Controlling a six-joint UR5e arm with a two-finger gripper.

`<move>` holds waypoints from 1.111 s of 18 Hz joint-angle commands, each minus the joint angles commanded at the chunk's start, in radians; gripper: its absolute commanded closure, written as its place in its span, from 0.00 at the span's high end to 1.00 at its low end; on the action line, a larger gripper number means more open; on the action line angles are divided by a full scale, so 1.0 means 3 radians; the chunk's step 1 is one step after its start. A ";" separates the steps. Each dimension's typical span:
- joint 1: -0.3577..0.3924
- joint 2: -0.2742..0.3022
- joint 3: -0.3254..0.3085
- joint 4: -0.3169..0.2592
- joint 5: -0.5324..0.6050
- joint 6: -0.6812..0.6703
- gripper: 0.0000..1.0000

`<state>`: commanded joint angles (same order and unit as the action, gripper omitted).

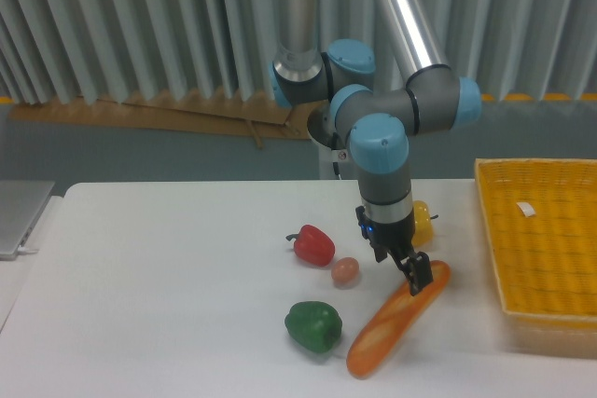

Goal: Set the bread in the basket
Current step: 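Lower the open gripper onto the orange bread loaf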

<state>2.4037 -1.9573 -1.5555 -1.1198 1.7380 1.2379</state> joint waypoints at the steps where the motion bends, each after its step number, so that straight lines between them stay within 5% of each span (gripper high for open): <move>1: 0.0000 -0.0005 0.0000 0.0000 0.0000 0.0000 1.00; 11: -0.0005 -0.0296 0.0056 0.0220 0.0118 -0.0005 1.00; 20: 0.0005 -0.0445 0.0123 0.0225 0.0123 -0.0020 1.00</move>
<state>2.4053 -2.0908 -1.5186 -1.0523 1.7748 1.2318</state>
